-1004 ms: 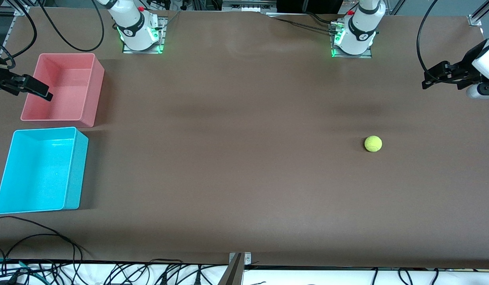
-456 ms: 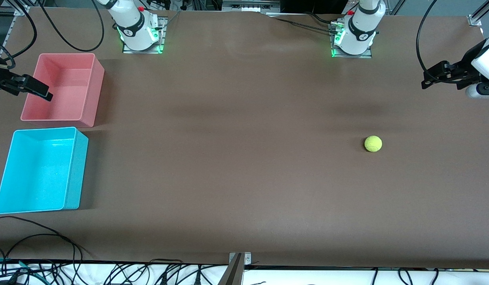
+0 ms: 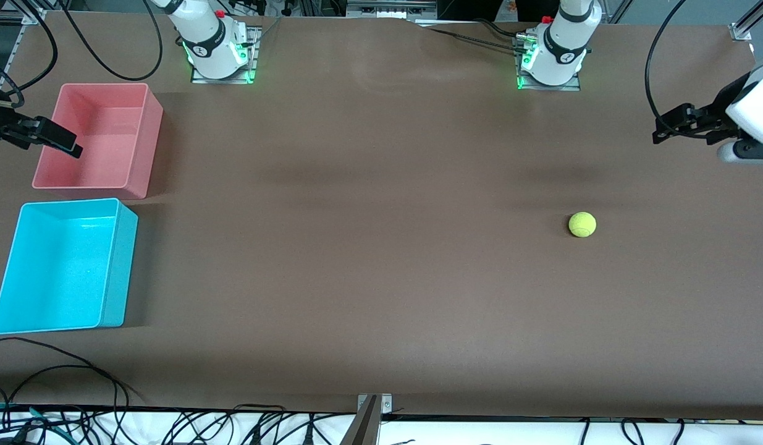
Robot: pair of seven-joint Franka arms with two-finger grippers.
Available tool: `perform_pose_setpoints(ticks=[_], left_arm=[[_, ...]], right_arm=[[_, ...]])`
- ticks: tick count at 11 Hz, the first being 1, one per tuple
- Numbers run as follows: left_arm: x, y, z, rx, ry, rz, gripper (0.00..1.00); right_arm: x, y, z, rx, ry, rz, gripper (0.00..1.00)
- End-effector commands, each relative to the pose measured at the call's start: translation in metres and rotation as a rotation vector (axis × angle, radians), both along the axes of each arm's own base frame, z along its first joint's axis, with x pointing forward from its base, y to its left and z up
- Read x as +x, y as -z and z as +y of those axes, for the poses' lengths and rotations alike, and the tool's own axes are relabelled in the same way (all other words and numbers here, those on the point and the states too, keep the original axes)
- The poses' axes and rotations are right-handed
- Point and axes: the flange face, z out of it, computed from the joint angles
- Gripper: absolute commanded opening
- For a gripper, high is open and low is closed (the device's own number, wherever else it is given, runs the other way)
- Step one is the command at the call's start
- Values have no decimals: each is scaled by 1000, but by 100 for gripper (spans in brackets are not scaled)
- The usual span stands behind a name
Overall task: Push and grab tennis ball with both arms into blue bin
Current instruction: 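Move the left gripper toward the yellow-green tennis ball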
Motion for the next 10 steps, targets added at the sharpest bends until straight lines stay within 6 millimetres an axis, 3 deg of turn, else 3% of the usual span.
perform_pose_setpoints(ticks=[1, 4, 10], left_arm=[[7, 27, 9, 32, -13, -6, 100], [9, 64, 25, 29, -35, 14, 100], [15, 78, 43, 28, -64, 24, 100]], right_arm=[[2, -6, 1, 8, -4, -5, 100], [2, -6, 1, 11, -4, -4, 100], [2, -6, 2, 11, -6, -4, 100]])
